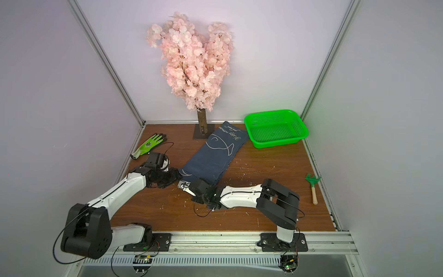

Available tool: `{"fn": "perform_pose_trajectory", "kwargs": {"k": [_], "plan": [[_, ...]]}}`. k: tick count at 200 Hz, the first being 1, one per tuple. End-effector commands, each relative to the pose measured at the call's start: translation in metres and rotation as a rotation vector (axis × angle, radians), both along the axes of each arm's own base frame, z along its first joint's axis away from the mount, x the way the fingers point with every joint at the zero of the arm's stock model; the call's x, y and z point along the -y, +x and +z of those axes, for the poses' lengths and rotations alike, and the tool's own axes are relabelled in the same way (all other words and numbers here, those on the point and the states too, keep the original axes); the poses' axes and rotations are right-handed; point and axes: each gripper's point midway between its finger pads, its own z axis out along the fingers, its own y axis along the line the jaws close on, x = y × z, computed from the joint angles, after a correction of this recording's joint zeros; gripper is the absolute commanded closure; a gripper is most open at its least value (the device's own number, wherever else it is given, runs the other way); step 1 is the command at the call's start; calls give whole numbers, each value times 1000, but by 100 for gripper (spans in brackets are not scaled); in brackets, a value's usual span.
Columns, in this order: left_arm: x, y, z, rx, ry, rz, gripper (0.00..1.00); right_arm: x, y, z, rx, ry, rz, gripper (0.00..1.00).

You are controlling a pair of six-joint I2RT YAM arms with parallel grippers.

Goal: Roll up the pillowcase
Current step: Roll the pillowcase at the center of the board.

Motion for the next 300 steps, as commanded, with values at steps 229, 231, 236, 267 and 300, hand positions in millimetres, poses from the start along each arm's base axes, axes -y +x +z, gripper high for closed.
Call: {"fn": "perform_pose_trajectory", "kwargs": {"k": [229,231,236,267,300], "plan": [[2,-9,-28,-100,-95,198,59,7,-34,23,-425,393,-22,100],[1,-8,-28,-100,-90,199,62,7,-34,23,-426,394,-22,100],[-1,-6,-27,-98,-76,202,67,7,-35,23,-427,396,-21,100],[-9,3,-20,-90,-9,196,94,6,-43,18,-473,386,-3,100],[-19,-9,-31,-144,64,196,100,2,-52,13,-541,405,7,100]]}}
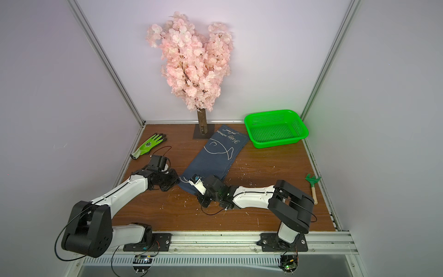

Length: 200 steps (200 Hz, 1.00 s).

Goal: Roll up the pillowcase
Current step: Roll the pillowcase at the center of the board.

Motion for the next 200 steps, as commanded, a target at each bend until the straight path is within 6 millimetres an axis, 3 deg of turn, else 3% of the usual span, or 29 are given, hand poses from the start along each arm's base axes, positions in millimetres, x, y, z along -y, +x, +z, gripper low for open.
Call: {"fn": "perform_pose_trajectory", "kwargs": {"k": [1,25,42,60,82,114,129,159,200], "plan": [[-18,-10,-11,-54,116,5,100,-9,-14,18,-64,88,36,100],[-23,-4,-4,-46,160,-10,99,-12,-17,13,-141,116,35,100],[-22,3,-1,-42,170,-25,94,-9,-12,13,-204,164,15,100],[-20,12,3,-32,168,-32,84,-7,-8,13,-249,189,13,100],[-18,21,9,-16,169,-51,61,-4,-1,13,-328,239,5,100],[-20,31,28,24,201,-81,44,3,16,11,-422,310,-13,100],[-23,32,40,48,229,-93,41,6,23,10,-455,329,-17,100],[-27,25,60,94,263,-129,36,19,38,5,-518,371,-43,100],[-6,-4,51,76,245,-205,33,30,59,-8,-507,326,-85,100]]}}
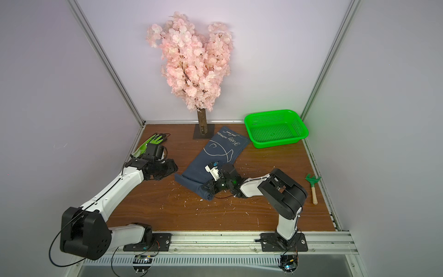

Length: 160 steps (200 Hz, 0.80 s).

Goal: Roll up the pillowcase
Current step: Roll the pillowcase at the center of the board.

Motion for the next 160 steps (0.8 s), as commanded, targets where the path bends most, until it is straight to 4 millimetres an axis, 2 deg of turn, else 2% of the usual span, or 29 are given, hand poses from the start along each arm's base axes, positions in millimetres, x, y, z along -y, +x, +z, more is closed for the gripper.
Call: {"fn": "perform_pose_trajectory", "kwargs": {"k": [1,15,30,75,119,160], "plan": [[10,-28,-16,-70,34,-66,34,-1,10,7,15,22,9,100],[17,-36,-22,-80,33,-76,34,5,16,2,22,1,-7,100],[27,-39,-29,-85,20,-106,34,7,19,-3,35,-23,-8,95],[47,-18,-50,-70,-21,-154,35,17,34,-8,74,-69,-50,91],[44,-6,-71,-120,25,-182,35,20,42,-12,110,-98,-70,87],[30,4,-84,-153,53,-170,36,21,55,0,204,-113,-94,79]]}}
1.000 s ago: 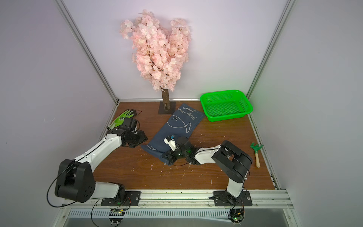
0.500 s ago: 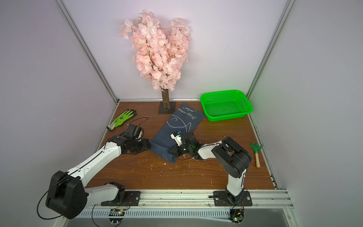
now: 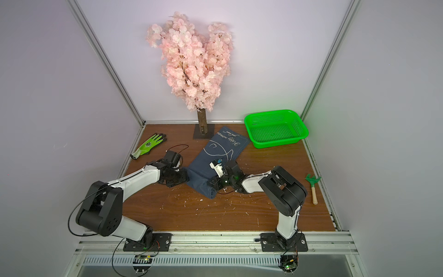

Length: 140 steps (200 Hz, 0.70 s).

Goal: Roll up the pillowcase
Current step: Roll the pillowcase at the center of the board.

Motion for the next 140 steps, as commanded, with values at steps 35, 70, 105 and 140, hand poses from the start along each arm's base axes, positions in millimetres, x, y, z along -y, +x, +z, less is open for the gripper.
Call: {"fn": "perform_pose_trajectory", "kwargs": {"k": [35,70,105,140], "plan": [[-11,19,-7,-8,21,-28,36,7,28,29,235,-97,-28,73],[-10,17,-19,-49,23,-34,38,14,23,56,429,-224,9,60],[-10,17,-26,-72,24,-42,39,2,-14,72,632,-326,123,61],[-7,20,-26,-79,13,-49,39,-10,-25,51,707,-413,212,78]]}}
